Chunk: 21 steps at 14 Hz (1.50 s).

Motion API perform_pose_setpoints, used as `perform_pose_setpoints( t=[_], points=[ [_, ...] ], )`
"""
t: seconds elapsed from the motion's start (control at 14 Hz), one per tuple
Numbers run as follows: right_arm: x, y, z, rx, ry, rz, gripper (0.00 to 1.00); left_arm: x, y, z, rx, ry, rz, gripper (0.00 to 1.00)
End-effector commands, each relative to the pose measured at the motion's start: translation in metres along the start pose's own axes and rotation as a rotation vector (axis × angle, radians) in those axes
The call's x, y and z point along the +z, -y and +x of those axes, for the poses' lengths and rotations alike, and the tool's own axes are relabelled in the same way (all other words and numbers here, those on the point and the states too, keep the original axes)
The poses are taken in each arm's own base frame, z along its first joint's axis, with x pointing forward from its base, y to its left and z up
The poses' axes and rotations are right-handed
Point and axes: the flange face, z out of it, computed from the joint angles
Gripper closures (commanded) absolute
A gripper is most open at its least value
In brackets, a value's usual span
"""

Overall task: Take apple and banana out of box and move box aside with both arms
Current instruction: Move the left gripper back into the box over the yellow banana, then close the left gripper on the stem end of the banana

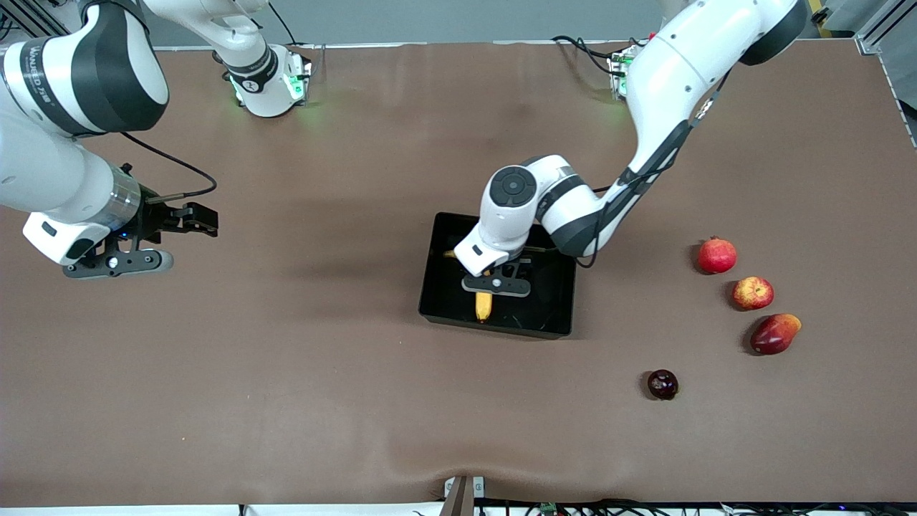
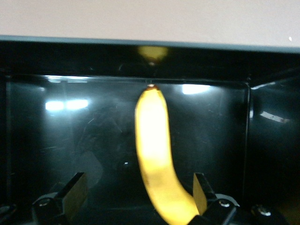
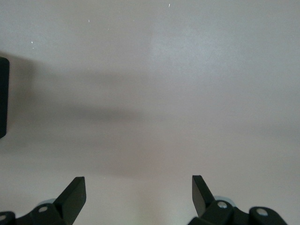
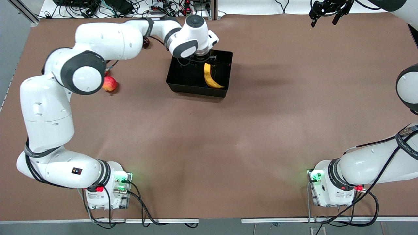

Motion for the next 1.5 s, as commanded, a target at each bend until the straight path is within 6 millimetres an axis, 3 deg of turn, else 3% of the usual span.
perform_pose_setpoints(
  t=[0.0,0.5,0.72,0.86,1.0,1.07,1.29,1.43],
  points=[
    [0.0,0.002,0.005,0.01,0.001,0.001,0.0,0.018,-0.014,0.006,0.021,-0.023,0.011,0.0],
    [0.004,0.004,0.007,0.007,0.007,0.003,0.0,0.065,-0.025,-0.006,0.033,-0.029,0.025,0.0],
    [0.006,0.004,0.008,0.007,0.01,0.003,0.0,0.073,-0.032,-0.013,0.029,-0.031,0.008,0.0],
    [0.008,0.004,0.009,0.007,0.014,0.003,0.0,0.077,-0.033,-0.015,0.032,-0.027,0.01,0.2],
    [0.008,0.004,0.009,0.007,0.015,0.003,0.0,0.085,-0.031,-0.017,0.033,-0.022,0.022,0.32],
    [0.008,0.004,0.009,0.007,0.014,0.003,0.0,0.087,-0.035,-0.021,0.046,-0.027,0.032,0.45],
    [0.011,0.005,0.01,0.006,0.02,0.003,0.0,0.095,-0.036,-0.026,0.058,-0.034,0.063,1.0],
    [0.012,0.005,0.011,0.006,0.021,0.003,0.0,0.087,-0.037,-0.023,0.047,-0.038,0.055,1.0]
  ],
)
